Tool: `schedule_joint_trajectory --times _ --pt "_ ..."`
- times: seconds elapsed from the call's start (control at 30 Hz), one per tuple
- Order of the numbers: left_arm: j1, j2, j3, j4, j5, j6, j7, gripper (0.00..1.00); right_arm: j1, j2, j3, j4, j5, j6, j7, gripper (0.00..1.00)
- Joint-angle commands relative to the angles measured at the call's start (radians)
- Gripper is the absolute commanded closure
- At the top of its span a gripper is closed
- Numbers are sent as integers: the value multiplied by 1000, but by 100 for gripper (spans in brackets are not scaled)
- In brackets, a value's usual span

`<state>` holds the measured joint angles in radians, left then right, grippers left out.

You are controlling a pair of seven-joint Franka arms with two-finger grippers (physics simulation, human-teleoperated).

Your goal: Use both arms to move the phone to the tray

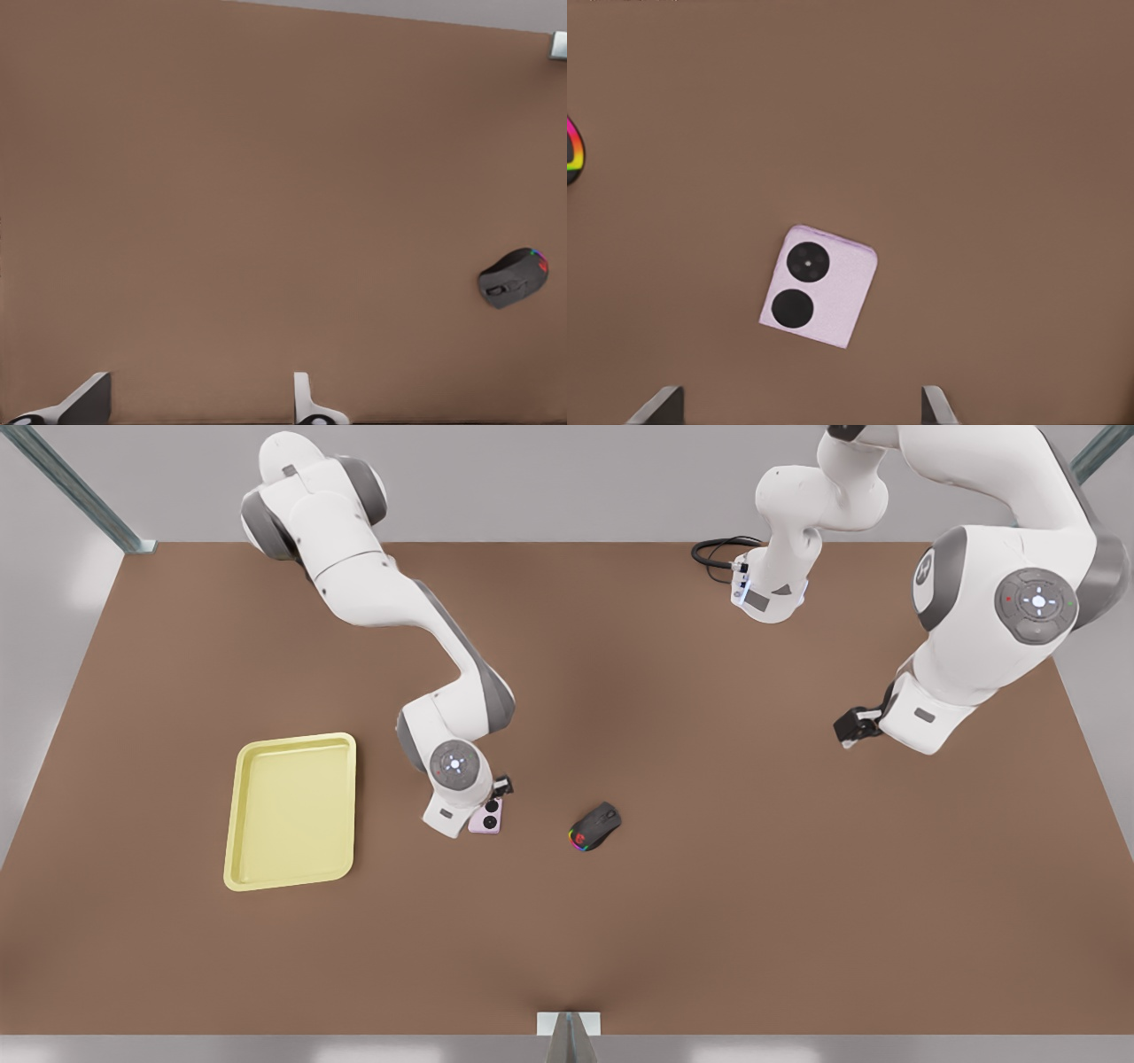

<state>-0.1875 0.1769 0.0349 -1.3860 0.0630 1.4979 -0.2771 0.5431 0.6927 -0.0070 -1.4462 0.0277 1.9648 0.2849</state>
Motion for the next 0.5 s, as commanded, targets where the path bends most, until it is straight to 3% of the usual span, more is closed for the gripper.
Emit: schedule_joint_trajectory --times 0.0,0.23,0.37,0.47 --pt "2 9 2 1 8 -28 346 0 5 10 -1 -75 14 342 617 0" --pt "5 23 2 1 6 -27 348 0 26 8 -1 -235 43 559 852 0" --pt "6 32 17 2 1 -5 346 0 17 13 -7 -241 40 566 833 0" --pt "6 30 23 1 0 -8 346 0 12 5 -19 -250 40 519 648 0"
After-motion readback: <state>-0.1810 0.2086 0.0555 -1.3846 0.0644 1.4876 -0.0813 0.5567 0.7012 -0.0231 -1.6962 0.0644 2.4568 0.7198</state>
